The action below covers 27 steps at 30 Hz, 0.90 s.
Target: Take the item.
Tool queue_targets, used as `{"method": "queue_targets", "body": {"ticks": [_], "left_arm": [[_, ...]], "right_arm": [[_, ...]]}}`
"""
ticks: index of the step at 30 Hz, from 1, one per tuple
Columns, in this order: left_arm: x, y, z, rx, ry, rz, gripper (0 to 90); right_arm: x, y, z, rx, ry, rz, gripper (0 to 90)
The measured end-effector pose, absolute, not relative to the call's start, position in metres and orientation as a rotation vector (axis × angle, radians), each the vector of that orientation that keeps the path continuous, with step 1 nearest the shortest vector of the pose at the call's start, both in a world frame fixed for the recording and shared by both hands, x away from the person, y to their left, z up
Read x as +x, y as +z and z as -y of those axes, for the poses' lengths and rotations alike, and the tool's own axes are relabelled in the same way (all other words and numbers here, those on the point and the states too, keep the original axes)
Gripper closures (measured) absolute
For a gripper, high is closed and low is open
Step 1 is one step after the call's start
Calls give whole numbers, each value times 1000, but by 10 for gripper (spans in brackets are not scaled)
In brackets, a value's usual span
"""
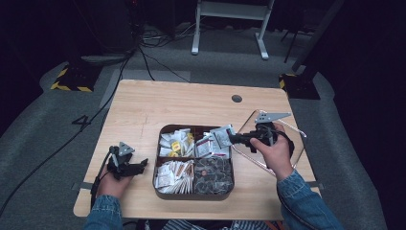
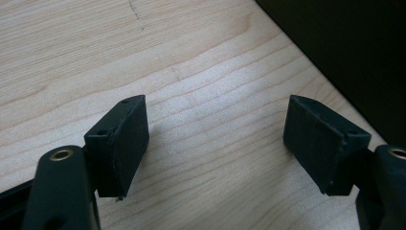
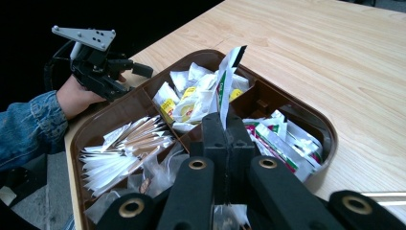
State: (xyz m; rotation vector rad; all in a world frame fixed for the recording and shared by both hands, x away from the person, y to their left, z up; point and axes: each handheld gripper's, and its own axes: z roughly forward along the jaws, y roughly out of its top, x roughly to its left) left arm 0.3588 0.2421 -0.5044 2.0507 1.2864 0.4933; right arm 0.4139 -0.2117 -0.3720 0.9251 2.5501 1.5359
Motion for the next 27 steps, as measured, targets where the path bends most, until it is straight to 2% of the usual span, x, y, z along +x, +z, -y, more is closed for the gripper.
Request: {"method": "queue_targets", "body": {"ticks": [12,27], "left_arm": [[363,-504,-243,2066,483,-1269,244],[365,-504,-242,2056,495,-1280,244]], "right_arm": [[393,-370,254,975,1584,-2485,900],[386,-375,278,1031,1501,-2512,900]]}}
